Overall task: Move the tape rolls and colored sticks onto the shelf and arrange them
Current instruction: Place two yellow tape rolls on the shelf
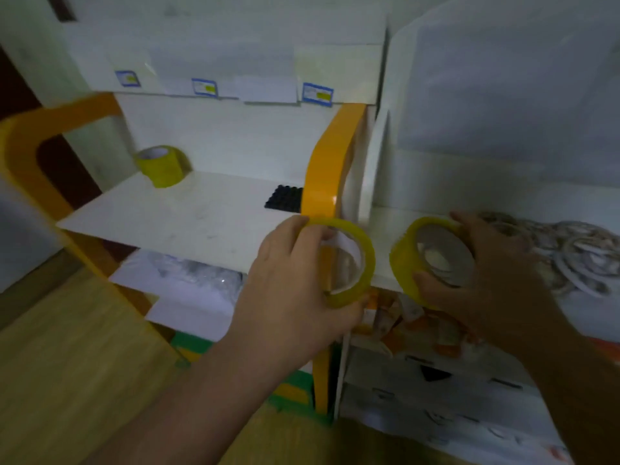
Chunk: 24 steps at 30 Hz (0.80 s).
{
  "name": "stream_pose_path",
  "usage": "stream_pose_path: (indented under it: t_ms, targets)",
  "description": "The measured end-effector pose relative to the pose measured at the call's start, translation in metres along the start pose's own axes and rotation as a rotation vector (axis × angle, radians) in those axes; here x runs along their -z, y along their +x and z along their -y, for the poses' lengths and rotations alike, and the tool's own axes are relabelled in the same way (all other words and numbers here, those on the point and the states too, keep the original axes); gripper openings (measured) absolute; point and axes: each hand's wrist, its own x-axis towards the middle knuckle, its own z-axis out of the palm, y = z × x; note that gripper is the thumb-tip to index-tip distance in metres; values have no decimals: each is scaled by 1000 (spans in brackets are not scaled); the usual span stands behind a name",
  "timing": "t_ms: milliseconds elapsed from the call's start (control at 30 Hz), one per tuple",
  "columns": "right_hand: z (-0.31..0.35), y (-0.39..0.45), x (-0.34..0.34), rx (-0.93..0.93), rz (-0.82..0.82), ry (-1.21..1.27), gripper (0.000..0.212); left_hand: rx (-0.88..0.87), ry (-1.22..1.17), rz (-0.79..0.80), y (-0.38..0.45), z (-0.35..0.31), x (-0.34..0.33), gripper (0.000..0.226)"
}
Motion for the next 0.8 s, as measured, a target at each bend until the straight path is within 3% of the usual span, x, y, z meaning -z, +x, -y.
stream_pose_path:
  t_ms: [167, 267, 400, 567, 800]
  targets:
    - [63, -26, -37, 77, 81, 24, 105, 125, 51, -57, -33, 71, 47, 75]
    - [109, -38, -54, 222, 51, 58, 72, 159, 87, -43, -51, 105, 72, 69]
    - [147, -42, -87, 287, 44, 46, 63, 146, 195, -68, -69, 141, 95, 70]
    - [170, -31, -125, 191, 73, 62, 98, 261, 191, -76, -76, 178, 109, 77]
    - [192, 12, -178, 194, 163, 117, 105, 325, 194, -135, -62, 240, 107, 87]
